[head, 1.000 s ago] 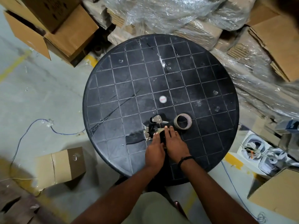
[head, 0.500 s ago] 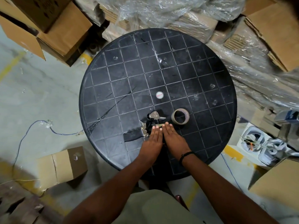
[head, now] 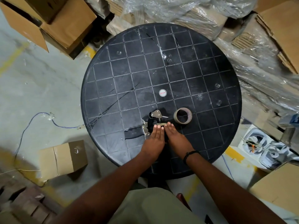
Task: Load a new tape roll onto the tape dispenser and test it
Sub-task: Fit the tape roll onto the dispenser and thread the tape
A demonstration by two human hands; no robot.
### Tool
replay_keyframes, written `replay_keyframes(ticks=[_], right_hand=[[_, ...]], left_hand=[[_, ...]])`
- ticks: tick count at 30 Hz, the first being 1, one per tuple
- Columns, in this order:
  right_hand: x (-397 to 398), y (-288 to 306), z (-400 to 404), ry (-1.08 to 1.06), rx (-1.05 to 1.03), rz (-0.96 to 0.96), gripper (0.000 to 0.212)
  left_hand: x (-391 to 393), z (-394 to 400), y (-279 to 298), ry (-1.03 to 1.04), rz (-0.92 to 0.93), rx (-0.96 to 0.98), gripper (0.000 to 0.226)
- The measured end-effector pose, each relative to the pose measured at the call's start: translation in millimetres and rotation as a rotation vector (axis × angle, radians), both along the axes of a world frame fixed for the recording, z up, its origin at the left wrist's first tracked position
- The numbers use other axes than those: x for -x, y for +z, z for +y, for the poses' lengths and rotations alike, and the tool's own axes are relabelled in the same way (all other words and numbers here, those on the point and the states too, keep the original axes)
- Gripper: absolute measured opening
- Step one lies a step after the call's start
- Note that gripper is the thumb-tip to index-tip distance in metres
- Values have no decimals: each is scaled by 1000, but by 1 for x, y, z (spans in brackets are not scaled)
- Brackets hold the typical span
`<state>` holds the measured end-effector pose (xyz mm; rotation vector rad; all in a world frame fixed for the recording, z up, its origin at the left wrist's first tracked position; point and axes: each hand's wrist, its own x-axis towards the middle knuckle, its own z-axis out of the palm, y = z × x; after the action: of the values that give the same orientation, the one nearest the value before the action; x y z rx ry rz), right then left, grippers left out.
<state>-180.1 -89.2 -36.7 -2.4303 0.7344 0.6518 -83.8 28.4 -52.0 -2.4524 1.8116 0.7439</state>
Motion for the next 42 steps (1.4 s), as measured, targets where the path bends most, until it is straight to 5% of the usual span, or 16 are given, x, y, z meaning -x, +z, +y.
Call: replay_keyframes(ticks=[24, 27, 31, 36, 42], right_hand=[[-18, -19, -9, -14, 18, 114, 69], [-21, -18, -6, -43, -12, 104, 67], [-38, -11, 2, -172, -71, 121, 55], [-72, -15, 15, -397, 99, -83, 27], [-96, -29, 29, -422, 273, 115, 50]], left_hand=[[7, -3, -29, -45, -81, -173, 54], [3, -1, -26, -50, 39, -137, 56], [-17, 9, -21, 143, 228, 46, 59], [-51, 29, -7, 391, 360, 336, 37], [-94, 32, -19, 542, 323, 202, 52]])
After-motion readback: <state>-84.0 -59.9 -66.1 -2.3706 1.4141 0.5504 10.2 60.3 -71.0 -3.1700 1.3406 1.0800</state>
